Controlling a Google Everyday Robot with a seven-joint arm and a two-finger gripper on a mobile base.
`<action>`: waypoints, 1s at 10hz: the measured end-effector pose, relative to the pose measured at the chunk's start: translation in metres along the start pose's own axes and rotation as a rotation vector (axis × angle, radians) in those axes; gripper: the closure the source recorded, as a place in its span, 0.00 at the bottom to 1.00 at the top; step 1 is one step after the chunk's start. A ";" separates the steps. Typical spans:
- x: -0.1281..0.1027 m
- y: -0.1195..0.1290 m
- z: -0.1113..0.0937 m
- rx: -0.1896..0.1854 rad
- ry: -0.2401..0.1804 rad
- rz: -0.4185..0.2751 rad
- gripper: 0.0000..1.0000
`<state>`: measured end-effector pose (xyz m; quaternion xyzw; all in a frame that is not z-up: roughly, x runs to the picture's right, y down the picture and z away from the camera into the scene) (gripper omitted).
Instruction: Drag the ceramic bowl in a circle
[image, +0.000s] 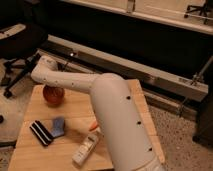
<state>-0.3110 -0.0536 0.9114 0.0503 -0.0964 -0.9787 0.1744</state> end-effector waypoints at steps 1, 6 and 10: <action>-0.005 0.009 0.012 -0.003 -0.015 0.021 1.00; -0.056 0.052 0.052 -0.020 -0.100 0.132 1.00; -0.125 0.104 0.058 -0.062 -0.171 0.244 1.00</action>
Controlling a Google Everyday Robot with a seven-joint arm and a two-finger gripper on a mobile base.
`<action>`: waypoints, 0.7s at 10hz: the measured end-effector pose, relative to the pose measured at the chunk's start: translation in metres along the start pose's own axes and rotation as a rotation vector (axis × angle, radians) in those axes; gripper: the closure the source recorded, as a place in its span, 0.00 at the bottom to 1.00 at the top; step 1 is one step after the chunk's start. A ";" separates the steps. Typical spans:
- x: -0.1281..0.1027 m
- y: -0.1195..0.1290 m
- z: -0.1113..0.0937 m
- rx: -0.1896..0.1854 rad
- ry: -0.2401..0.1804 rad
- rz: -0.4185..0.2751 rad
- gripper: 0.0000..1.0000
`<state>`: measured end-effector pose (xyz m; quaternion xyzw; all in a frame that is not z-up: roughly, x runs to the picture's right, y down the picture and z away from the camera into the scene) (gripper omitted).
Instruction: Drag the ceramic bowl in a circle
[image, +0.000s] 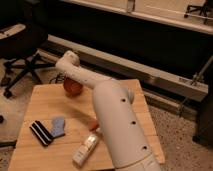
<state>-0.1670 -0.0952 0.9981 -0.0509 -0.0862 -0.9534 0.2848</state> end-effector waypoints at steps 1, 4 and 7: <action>-0.018 0.015 0.005 -0.010 -0.022 0.025 1.00; -0.076 0.039 0.026 -0.038 -0.103 0.066 1.00; -0.137 0.056 0.032 -0.056 -0.151 0.119 1.00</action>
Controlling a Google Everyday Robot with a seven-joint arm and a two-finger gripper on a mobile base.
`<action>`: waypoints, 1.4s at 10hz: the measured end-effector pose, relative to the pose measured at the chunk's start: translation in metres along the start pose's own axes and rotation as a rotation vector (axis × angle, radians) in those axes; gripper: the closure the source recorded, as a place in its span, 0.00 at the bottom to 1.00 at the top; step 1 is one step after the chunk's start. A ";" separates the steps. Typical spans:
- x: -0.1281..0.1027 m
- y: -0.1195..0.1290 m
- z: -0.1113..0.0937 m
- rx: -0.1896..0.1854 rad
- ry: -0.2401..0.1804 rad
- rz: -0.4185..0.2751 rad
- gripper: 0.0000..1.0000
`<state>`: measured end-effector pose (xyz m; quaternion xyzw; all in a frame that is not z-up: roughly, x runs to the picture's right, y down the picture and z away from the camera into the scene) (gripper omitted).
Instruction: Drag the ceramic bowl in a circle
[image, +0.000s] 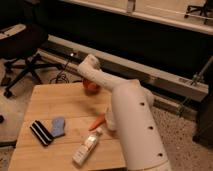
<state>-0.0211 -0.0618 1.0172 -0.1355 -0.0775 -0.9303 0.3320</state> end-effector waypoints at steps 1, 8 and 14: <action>-0.016 0.004 -0.001 -0.003 -0.001 0.013 1.00; -0.121 -0.050 -0.039 0.007 0.000 -0.094 1.00; -0.131 -0.095 -0.091 -0.013 0.074 -0.234 1.00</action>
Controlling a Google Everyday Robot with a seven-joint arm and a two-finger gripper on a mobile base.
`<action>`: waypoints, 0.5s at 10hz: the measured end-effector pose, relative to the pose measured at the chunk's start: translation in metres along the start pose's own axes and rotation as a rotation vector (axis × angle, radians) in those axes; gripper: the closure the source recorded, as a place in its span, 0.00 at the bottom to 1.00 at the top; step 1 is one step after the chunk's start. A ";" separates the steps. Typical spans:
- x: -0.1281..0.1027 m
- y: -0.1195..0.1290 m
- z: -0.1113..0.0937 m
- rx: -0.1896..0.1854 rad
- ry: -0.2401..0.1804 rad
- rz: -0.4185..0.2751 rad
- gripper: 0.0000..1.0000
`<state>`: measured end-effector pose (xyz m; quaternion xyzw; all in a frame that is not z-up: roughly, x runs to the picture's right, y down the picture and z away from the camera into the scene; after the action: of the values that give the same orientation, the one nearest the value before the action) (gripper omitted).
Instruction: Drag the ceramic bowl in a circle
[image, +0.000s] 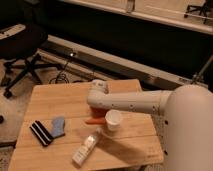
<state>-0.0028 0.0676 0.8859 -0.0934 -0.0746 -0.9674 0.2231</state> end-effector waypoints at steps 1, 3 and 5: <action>0.006 -0.008 -0.007 0.009 0.018 -0.015 1.00; 0.020 -0.028 -0.020 0.036 0.053 -0.049 1.00; 0.035 -0.044 -0.030 0.070 0.080 -0.079 1.00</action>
<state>-0.0575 0.0872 0.8596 -0.0437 -0.1028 -0.9753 0.1907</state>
